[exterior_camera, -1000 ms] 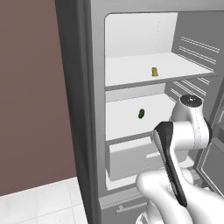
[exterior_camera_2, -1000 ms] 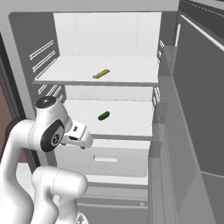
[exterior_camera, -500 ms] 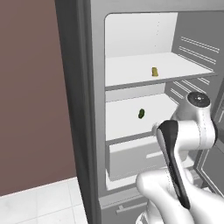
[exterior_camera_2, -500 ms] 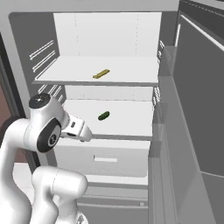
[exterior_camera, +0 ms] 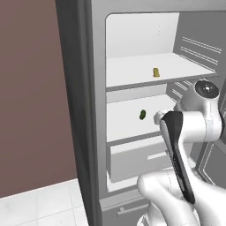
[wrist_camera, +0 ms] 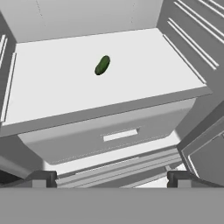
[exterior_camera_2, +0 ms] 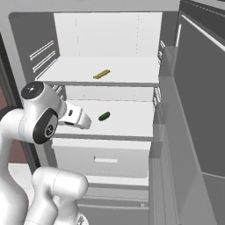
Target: Pick the egg and butter from the fridge and place them by the bowl for mixing.
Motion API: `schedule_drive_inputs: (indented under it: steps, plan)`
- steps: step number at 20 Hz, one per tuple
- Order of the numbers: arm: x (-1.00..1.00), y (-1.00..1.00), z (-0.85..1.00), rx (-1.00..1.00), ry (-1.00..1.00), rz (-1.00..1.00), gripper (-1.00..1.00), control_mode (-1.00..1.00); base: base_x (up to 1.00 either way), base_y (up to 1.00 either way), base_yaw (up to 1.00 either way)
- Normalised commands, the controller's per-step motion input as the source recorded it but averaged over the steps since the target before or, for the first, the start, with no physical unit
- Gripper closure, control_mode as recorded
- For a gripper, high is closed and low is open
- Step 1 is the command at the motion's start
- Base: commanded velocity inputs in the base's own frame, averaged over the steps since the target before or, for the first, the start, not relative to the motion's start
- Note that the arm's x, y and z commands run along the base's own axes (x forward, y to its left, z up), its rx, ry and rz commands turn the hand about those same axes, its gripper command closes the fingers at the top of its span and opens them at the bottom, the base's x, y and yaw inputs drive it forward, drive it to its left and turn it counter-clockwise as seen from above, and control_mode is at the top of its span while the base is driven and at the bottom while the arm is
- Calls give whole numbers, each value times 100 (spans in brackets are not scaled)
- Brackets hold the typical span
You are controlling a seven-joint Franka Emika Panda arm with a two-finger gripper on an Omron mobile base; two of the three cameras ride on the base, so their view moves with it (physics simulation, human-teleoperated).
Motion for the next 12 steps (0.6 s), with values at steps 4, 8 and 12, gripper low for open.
schedule_drive_inputs:
  steps: [4,8,12]
  plan:
    - [6,0,64,0,0,0,-100,-100,0,0,0]
    - [5,0,56,0,0,0,-100,-100,0,0,0]
    - [10,0,44,0,-7,0,-100,-100,0,0,0]
